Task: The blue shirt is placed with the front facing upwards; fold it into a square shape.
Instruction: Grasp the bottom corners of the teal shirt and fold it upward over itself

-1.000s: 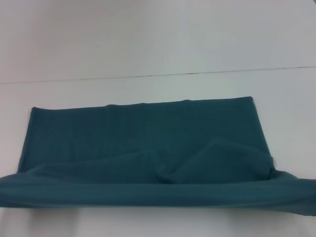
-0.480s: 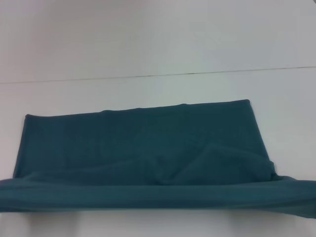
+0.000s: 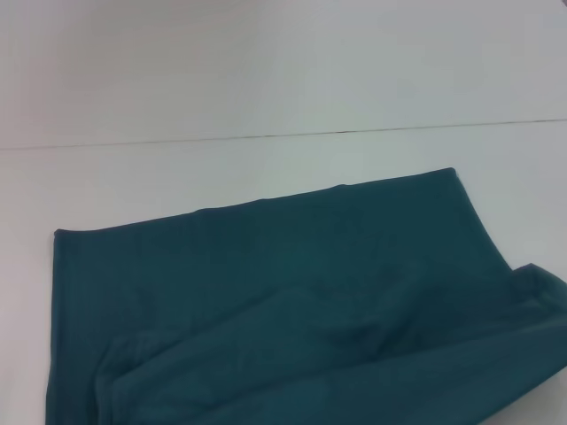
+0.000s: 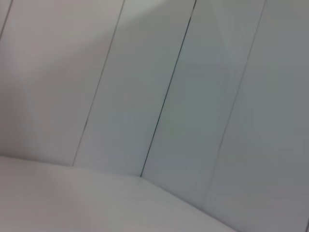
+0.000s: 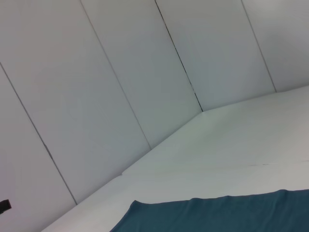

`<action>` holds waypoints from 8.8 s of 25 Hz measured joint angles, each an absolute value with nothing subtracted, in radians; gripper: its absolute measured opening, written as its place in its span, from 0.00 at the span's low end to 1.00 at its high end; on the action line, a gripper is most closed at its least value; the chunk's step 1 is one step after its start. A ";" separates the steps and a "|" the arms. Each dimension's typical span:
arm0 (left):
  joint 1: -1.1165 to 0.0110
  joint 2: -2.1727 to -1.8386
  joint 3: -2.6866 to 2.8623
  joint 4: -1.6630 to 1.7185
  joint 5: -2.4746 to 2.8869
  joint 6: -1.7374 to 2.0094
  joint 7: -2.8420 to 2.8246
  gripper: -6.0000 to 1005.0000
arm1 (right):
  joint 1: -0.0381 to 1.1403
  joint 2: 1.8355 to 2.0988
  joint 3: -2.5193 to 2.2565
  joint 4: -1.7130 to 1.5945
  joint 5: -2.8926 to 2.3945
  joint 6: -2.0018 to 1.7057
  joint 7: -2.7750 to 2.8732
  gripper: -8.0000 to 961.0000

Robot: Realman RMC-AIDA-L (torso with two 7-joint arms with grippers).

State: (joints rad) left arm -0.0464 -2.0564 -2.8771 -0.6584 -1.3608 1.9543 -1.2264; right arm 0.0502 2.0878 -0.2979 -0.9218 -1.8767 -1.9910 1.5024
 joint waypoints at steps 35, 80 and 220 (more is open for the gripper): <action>-0.229 -2.082 -2.849 -0.642 -1.265 1.533 -1.579 0.12 | 0.213 2.085 -0.296 -0.793 -2.023 -1.818 1.477 0.05; -0.333 -2.025 -2.611 -1.003 -0.671 2.011 -2.236 0.93 | 0.319 2.071 -0.299 -0.624 -2.056 -1.549 1.299 0.05; -0.480 -2.135 -2.379 -1.018 -0.404 1.955 -2.338 0.91 | 0.336 2.072 -0.317 -0.594 -2.068 -1.497 1.270 0.05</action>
State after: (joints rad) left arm -0.4803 -2.1352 -2.3787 -1.0178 -0.4043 1.9545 -2.3384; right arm 0.3361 2.0723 -0.3167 -0.5936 -2.0680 -1.4971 1.2701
